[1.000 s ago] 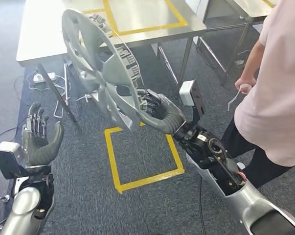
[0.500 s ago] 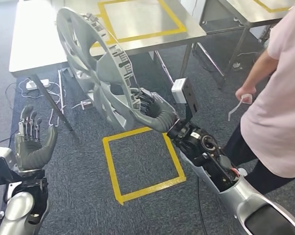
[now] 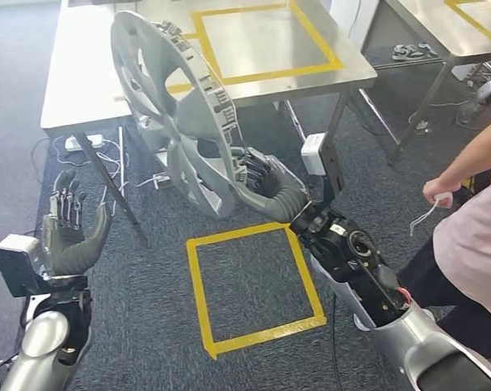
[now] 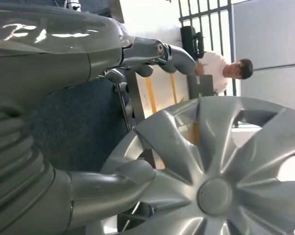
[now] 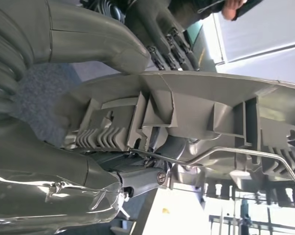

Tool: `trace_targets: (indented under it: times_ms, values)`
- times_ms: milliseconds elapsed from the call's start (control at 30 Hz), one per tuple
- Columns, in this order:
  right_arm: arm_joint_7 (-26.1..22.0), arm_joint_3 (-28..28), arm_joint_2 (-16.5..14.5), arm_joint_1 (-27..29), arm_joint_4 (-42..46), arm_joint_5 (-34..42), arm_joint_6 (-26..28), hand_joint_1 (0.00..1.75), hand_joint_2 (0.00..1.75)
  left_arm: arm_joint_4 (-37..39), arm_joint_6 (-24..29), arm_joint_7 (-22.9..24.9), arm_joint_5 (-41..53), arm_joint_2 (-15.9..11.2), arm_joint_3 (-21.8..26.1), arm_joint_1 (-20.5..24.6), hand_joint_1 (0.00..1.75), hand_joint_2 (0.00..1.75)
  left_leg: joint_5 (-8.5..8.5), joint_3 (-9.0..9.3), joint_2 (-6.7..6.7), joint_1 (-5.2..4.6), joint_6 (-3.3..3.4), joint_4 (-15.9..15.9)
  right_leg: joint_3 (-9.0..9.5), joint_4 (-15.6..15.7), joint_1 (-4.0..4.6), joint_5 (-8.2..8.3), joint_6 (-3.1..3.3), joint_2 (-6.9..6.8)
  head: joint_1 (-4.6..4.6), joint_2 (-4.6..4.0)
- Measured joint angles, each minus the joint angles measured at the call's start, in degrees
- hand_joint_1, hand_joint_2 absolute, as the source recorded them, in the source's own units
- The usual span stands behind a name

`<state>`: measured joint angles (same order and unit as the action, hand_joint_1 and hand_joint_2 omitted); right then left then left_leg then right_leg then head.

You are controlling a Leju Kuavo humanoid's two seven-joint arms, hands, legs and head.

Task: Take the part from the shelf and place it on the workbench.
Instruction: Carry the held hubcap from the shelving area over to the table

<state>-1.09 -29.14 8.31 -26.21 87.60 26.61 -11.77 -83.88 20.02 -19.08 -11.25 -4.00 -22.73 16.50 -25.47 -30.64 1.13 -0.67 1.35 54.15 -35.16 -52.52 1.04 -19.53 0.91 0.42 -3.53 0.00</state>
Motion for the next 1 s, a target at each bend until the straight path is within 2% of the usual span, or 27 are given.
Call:
trace_targets:
  times_ms: [33, 67, 167, 200, 233, 267, 333, 367, 400, 433, 500, 567, 600, 667, 700, 733, 767, 800, 833, 867, 900, 933, 1000]
  values:
    - [-0.02, 0.04, 0.00, -0.05, 0.03, -0.01, 0.04, 1.75, 1.75, -0.07, 0.06, -0.01, 0.04, -0.01, -0.03, 0.05, 0.00, 1.75, -0.19, -0.50, -0.03, -0.02, -0.30, 1.29, 0.61, 0.30, -0.21, -0.20, 0.16, -0.08, -0.13, 0.00]
    - [-0.02, 0.07, 0.00, -0.05, 0.03, -0.01, 0.10, 1.75, 1.75, -0.14, 0.12, -0.01, 0.07, -0.03, -0.05, 0.09, 0.00, 1.75, -0.64, -1.82, -0.06, 0.05, -0.70, 3.72, 1.22, 0.54, -0.48, -0.34, 0.25, -0.10, -0.06, 0.00]
    - [-0.13, 0.07, 0.00, -0.04, 0.01, 0.00, 0.13, 1.75, 1.75, -0.21, 0.20, 0.02, 0.07, -0.11, -0.08, -0.19, 0.00, 1.75, -3.79, -9.47, -0.33, 0.77, -1.97, 14.96, 2.40, 0.73, -0.92, -1.33, 0.24, -0.17, 0.69, 0.00]
    - [-0.15, 0.04, 0.00, -0.03, 0.01, 0.01, 0.10, 1.75, 1.75, -0.21, 0.20, 0.02, 0.06, -0.14, -0.09, -0.34, 0.00, 1.75, -4.60, -11.45, -0.47, 1.07, -2.26, 16.90, 2.80, 0.69, -1.02, -1.76, 0.13, -0.14, 0.93, 0.00]
    - [-0.14, 0.02, 0.00, -0.01, 0.01, 0.01, 0.08, 1.75, 1.75, -0.21, 0.21, 0.02, 0.06, -0.17, -0.10, -0.42, 0.00, 1.75, -4.47, -12.43, -0.61, 1.33, -2.50, 16.82, 3.31, 0.62, -1.13, -2.25, -0.02, -0.11, 1.19, 0.00]
    - [-0.10, 0.00, 0.00, 0.01, -0.01, 0.01, 0.08, 1.75, 1.75, -0.21, 0.21, 0.02, 0.07, -0.19, -0.12, -0.44, 0.00, 1.75, -3.06, -12.22, -0.72, 1.53, -2.64, 14.59, 3.90, 0.51, -1.25, -2.79, -0.23, -0.08, 1.42, 0.00]
    - [-0.04, -0.02, 0.00, 0.03, -0.02, 0.01, 0.09, 1.75, 1.75, -0.22, 0.21, 0.02, 0.08, -0.22, -0.15, -0.42, 0.00, 1.75, 2.62, -9.58, -0.95, 1.80, -2.78, 6.06, 5.07, 0.14, -1.44, -4.04, -0.83, -0.05, 1.88, 0.00]
    - [-0.05, -0.02, 0.00, -0.01, -0.02, 0.01, 0.09, 1.75, 1.75, -0.22, 0.20, 0.04, 0.07, -0.22, -0.16, -0.40, 0.00, 1.75, 4.72, -8.32, -1.07, 1.77, -2.67, 2.41, 5.45, -0.07, -1.47, -4.62, -1.19, 0.01, 2.14, 0.00]
    - [-0.08, -0.02, 0.00, -0.12, -0.01, 0.01, 0.10, 1.75, 1.75, -0.24, 0.20, 0.05, 0.06, -0.22, -0.19, -0.38, 0.00, 1.75, 6.20, -7.48, -1.13, 1.64, -2.43, 0.06, 5.63, -0.21, -1.46, -5.15, -1.61, 0.06, 2.31, 0.00]
    - [-0.12, -0.01, 0.00, -0.24, 0.00, 0.01, 0.14, 1.75, 1.75, -0.25, 0.19, 0.07, 0.05, -0.22, -0.20, -0.36, 0.00, 1.75, 6.61, -7.19, -1.14, 1.51, -2.08, -0.86, 5.78, -0.34, -1.44, -5.49, -2.02, 0.10, 2.39, 0.00]
    - [-0.14, 0.06, 0.00, -0.42, 0.04, 0.00, 0.39, 1.75, 1.75, -0.29, 0.13, 0.08, 0.04, -0.22, -0.22, -0.27, 0.00, 1.75, 6.35, -6.74, -1.03, 1.32, -1.26, -0.78, 6.00, -0.45, -1.55, -6.14, -2.74, 0.12, 2.27, 0.00]
    - [-0.14, 0.20, 0.00, -0.48, 0.04, -0.10, 0.87, 1.75, 1.75, -0.31, 0.03, 0.03, 0.04, -0.21, -0.22, -0.07, 0.00, 1.75, 5.87, -5.86, -0.94, 1.36, -0.54, -0.84, 4.97, -3.25, -1.69, -7.40, -3.18, 0.02, 1.88, 0.00]
    - [-0.21, 0.26, 0.00, -0.52, 0.01, -0.17, 1.15, 1.75, 1.75, -0.31, -0.03, 0.01, 0.04, -0.20, -0.22, 0.01, 0.00, 1.75, 5.59, -5.38, -0.89, 1.36, -0.25, -0.86, 3.33, -6.56, -1.71, -8.55, -3.29, -0.03, 1.59, 0.00]
    - [-0.49, 0.35, 0.00, -0.59, -0.16, -0.28, 1.62, 1.75, 1.75, -0.28, -0.11, -0.02, 0.03, -0.20, -0.23, 0.03, 0.00, 1.75, 4.85, -4.61, -0.81, 1.17, 0.15, -0.84, -1.33, -15.00, -1.64, -11.47, -3.39, -0.06, 0.95, 0.00]
    - [-0.61, 0.40, 0.00, -0.62, -0.32, -0.32, 1.85, 1.75, 1.75, -0.27, -0.16, -0.02, 0.02, -0.19, -0.24, 0.01, 0.00, 1.75, 4.44, -4.18, -0.77, 1.07, 0.23, -0.82, -3.32, -17.85, -1.60, -12.52, -3.44, -0.05, 0.75, 0.00]
    - [-0.68, 0.46, 0.01, -0.69, -0.51, -0.37, 2.06, 1.75, 1.75, -0.26, -0.19, -0.03, 0.01, -0.18, -0.24, -0.01, 0.00, 1.75, 3.98, -3.64, -0.71, 0.96, 0.26, -0.80, -4.49, -18.73, -1.57, -12.68, -3.43, -0.06, 0.52, 0.00]
    - [-0.74, 0.56, 0.01, -0.80, -0.72, -0.52, 2.22, 1.75, 1.75, -0.25, -0.19, -0.05, 0.01, -0.16, -0.25, -0.02, 0.00, 1.75, 3.49, -2.97, -0.64, 0.85, 0.25, -0.78, -4.67, -17.48, -1.56, -11.64, -3.30, -0.06, 0.29, 0.00]
    - [-0.83, 0.66, 0.02, -0.98, -0.94, -0.73, 2.36, 1.75, 1.75, -0.25, -0.21, -0.09, 0.01, -0.13, -0.25, -0.01, 0.00, 1.75, 2.95, -2.21, -0.58, 0.75, 0.22, -0.77, -3.93, -14.28, -1.50, -9.28, -2.98, -0.06, 0.02, 0.00]
    - [-0.95, 0.75, 0.02, -1.26, -1.15, -0.93, 2.44, 1.75, 1.75, -0.25, -0.22, -0.13, 0.01, -0.08, -0.25, 0.01, 0.00, 1.75, 2.42, -1.55, -0.54, 0.68, 0.16, -0.78, -2.75, -10.04, -1.35, -5.96, -2.52, -0.06, -0.23, 0.00]
    - [-1.14, 0.86, 0.02, -1.60, -1.35, -1.12, 2.50, 1.75, 1.75, -0.24, -0.23, -0.17, 0.01, -0.02, -0.25, 0.06, 0.00, 1.75, 1.95, -1.01, -0.50, 0.57, 0.03, -0.70, -1.69, -6.04, -1.13, -3.32, -2.07, -0.05, -0.30, 0.00]
    - [-1.33, 0.94, 0.02, -1.99, -1.54, -1.22, 2.56, 1.75, 1.75, -0.23, -0.24, -0.21, -0.01, 0.03, -0.26, 0.14, 0.00, 1.75, 1.56, -0.78, -0.46, 0.49, -0.17, -0.63, -0.65, -3.06, -0.91, -1.54, -1.65, -0.07, -0.37, 0.00]
    - [-1.51, 1.03, 0.02, -2.35, -1.69, -1.27, 2.62, 1.75, 1.75, -0.22, -0.25, -0.24, -0.03, 0.07, -0.26, 0.19, 0.00, 1.75, 1.30, -0.72, -0.43, 0.43, -0.43, -0.47, -0.13, -1.36, -0.68, -0.76, -1.31, -0.10, -0.34, 0.00]
    - [-1.73, 1.20, 0.02, -3.03, -1.91, -1.33, 2.78, 1.75, 1.75, -0.22, -0.29, -0.31, -0.07, 0.11, -0.28, 0.34, 0.00, 1.75, 0.93, -0.59, -0.40, 0.31, -1.00, -0.33, 0.80, -0.47, -0.63, -1.14, -0.78, -0.22, -0.32, 0.00]
